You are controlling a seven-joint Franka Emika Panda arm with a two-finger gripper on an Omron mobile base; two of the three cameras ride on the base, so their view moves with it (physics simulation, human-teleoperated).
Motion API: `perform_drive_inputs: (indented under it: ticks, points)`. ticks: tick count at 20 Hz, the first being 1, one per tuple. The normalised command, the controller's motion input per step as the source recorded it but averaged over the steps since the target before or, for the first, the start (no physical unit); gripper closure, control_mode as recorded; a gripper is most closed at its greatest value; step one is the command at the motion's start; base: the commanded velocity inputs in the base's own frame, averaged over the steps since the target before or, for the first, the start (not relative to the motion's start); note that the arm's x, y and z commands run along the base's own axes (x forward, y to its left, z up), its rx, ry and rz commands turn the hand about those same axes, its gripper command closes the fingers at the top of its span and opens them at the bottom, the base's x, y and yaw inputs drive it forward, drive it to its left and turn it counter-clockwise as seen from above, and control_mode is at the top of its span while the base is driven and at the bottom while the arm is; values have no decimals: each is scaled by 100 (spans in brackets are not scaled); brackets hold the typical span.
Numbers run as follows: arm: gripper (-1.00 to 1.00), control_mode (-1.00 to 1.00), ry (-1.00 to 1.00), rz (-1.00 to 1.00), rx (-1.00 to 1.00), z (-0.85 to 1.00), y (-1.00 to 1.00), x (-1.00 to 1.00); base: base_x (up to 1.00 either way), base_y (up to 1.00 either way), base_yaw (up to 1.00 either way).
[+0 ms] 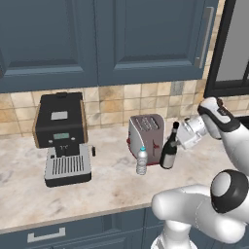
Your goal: Place the drinks on the dining counter in a tight cluster.
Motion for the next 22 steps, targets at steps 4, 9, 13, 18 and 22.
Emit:
perform_drive_inputs:
  ticks: [4, 9, 13, 18, 22]
  points:
    - [100, -100, -4, 0, 7, 85, 0, -43, 0, 0, 0]
    - [100, -100, -7, 0, 8, 71, 0, -63, 0, 0, 0]
    - [100, -100, -12, 0, 9, 46, 0, -77, 0, 0, 0]
    - [100, -100, -14, 1, 4, 47, 0, -58, 0, 0, 0]
    - [100, -100, -11, 0, 0, 34, 0, -36, 0, 0, 0]
